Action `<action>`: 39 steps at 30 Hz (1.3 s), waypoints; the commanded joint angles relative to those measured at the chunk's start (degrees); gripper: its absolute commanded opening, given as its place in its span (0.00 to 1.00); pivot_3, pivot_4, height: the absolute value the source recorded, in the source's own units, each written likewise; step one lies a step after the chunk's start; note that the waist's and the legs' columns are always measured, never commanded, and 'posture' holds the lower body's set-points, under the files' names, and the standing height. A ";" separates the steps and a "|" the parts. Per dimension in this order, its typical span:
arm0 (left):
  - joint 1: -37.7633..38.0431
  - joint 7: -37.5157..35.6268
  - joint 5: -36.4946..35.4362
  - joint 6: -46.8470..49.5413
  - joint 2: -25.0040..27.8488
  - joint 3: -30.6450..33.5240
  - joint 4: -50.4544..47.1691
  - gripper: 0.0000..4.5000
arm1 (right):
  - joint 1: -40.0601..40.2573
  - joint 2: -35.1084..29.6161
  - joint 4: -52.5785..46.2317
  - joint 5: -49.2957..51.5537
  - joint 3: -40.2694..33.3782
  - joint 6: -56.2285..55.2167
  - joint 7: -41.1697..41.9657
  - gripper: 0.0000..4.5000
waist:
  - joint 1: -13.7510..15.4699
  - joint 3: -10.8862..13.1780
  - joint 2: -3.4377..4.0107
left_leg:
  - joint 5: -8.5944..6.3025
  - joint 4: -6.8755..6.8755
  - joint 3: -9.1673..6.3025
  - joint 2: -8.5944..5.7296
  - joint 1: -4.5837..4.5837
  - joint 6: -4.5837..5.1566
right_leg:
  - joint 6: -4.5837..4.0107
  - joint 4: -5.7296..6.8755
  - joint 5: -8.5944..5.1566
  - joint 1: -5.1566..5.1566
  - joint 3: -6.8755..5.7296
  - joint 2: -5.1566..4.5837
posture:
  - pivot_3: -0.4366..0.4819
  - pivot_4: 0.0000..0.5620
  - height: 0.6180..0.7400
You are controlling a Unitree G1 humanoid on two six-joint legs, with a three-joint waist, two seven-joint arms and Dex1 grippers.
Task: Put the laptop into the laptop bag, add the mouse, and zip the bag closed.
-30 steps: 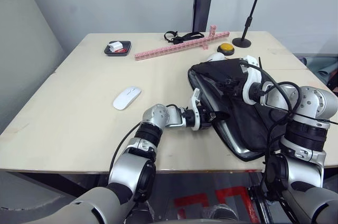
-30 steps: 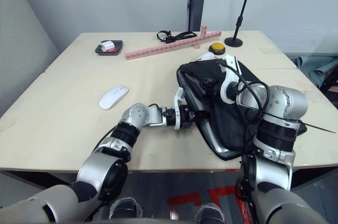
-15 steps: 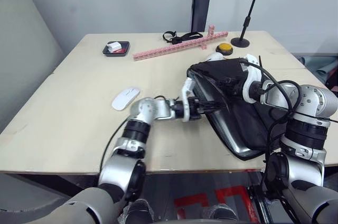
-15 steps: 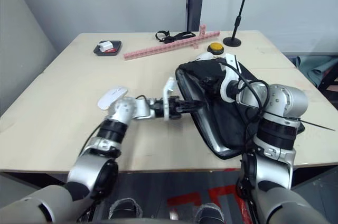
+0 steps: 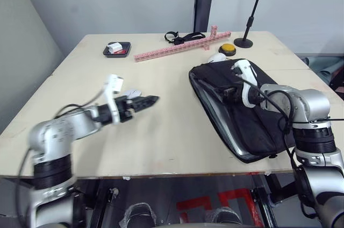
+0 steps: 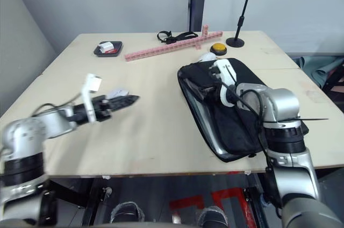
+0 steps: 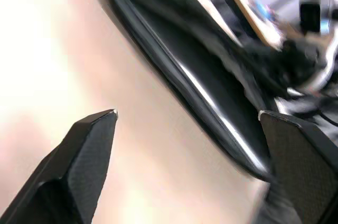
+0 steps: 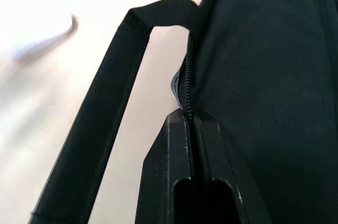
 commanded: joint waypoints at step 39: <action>8.12 -43.68 21.76 -41.09 42.22 3.00 36.65 1.00 | -17.21 -30.23 37.40 -20.79 4.57 -52.52 49.02 0.99 | -0.47 -0.04 -0.22 | 0.11 0.25 -0.02 0.04 0.06 0.99 | -1.26 0.58 -0.56 -0.08 -0.05 0.00 | 0.48 0.27 1.00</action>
